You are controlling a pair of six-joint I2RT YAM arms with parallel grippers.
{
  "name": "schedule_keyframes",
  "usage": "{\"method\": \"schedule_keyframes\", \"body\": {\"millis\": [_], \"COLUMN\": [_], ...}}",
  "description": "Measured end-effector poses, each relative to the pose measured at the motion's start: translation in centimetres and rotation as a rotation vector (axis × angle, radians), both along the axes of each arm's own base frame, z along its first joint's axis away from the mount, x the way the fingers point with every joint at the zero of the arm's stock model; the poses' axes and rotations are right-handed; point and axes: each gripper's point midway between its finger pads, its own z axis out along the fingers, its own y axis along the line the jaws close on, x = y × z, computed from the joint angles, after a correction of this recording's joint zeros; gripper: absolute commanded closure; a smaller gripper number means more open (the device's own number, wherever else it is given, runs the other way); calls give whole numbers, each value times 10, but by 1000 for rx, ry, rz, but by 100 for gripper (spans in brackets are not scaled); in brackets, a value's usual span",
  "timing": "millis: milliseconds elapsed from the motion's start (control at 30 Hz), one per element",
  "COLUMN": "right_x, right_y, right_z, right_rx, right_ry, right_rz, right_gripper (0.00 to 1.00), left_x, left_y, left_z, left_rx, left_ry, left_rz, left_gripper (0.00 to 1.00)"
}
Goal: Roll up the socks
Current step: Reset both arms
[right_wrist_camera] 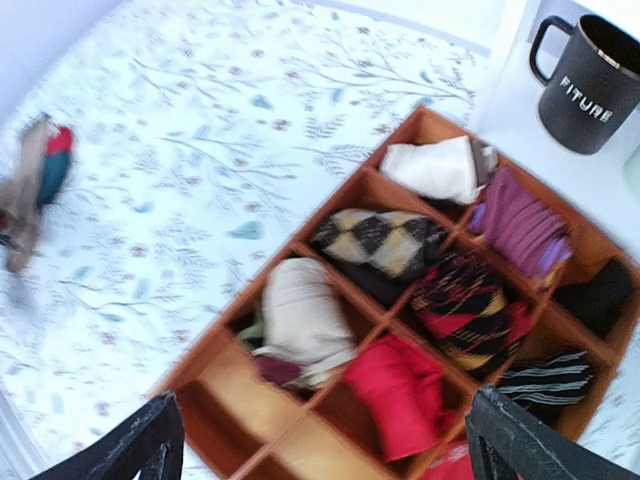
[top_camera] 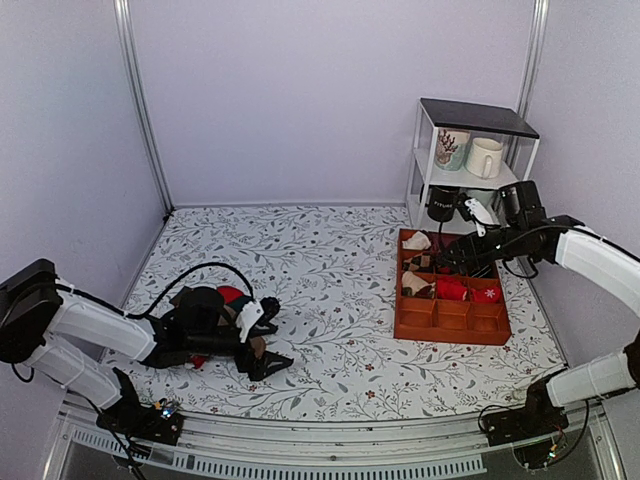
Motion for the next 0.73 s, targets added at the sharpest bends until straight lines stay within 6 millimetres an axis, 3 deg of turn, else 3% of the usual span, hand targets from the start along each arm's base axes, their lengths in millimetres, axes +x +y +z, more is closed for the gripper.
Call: {"method": "schedule_keyframes", "body": {"millis": [133, 333, 467, 600, 733], "right_x": [-28, -81, -110, -132, -136], "right_y": [27, 114, 156, 187, 201], "right_z": [3, -36, -63, -74, -68], "right_rx": [133, 197, 196, 189, 203], "right_ry": [-8, 128, 201, 201, 148], "right_rz": [8, 193, 280, 345, 368], "right_gripper": [0, 0, 0, 0, 0], "left_x": [5, 13, 15, 13, 15], "left_y": [5, 15, 19, 24, 25], "left_z": [9, 13, 14, 11, 16], "left_rx": [-18, -22, -30, -35, -47], "left_ry": [-41, -80, -95, -92, -103], "left_rz": [38, 102, 128, 142, 151], "left_gripper": [1, 1, 0, 0, 0]}}
